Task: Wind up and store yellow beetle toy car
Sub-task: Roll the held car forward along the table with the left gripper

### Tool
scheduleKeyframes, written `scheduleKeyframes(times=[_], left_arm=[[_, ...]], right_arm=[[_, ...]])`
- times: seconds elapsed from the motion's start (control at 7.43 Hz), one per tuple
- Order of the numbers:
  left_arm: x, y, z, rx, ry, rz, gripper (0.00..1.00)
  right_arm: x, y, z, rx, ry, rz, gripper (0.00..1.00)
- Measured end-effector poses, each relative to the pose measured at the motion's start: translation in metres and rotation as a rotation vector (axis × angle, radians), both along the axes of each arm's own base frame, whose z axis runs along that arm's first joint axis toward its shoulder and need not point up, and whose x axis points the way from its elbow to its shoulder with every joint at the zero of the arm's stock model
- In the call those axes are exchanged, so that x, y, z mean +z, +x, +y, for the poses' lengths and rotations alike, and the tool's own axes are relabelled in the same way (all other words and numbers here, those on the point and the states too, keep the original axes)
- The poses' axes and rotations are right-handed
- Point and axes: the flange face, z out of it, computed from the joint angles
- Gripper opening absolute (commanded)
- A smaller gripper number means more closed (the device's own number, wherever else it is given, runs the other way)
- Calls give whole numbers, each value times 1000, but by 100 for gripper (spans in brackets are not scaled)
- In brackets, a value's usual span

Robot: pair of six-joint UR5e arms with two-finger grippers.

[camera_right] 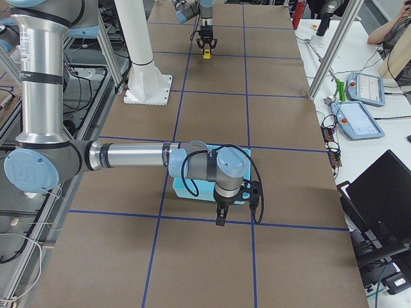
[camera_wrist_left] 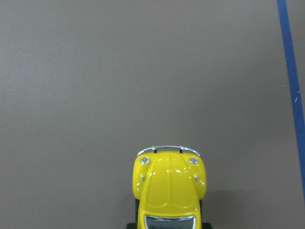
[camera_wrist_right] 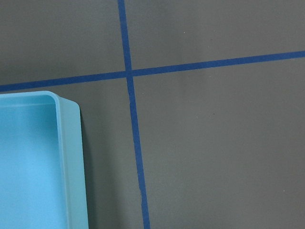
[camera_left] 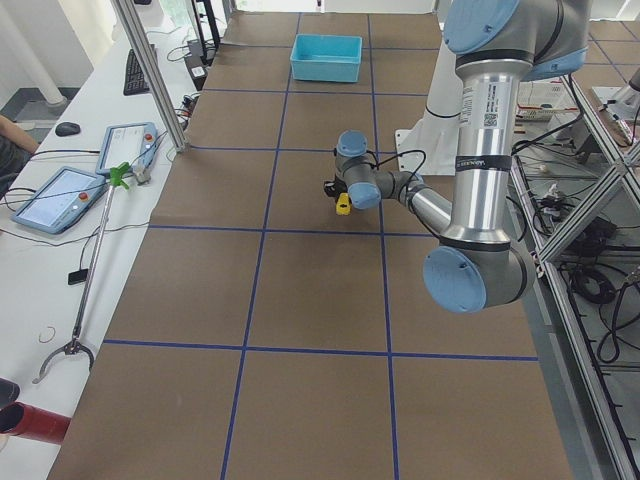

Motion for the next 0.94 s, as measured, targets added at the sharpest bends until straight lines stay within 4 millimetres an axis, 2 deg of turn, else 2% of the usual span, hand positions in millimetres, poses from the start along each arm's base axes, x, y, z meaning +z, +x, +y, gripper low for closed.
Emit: scheduleKeyframes(times=[0.27, 0.54, 0.94], left_arm=[[0, 0, 1, 0, -3, -1, 22], [7, -1, -4, 11, 16, -17, 23], [37, 4, -22, 50, 73, -84, 23]], right_arm=[[0, 0, 0, 0, 0, 0, 100], [0, 0, 0, 0, 0, 0, 100], [0, 0, 0, 0, 0, 0, 100]])
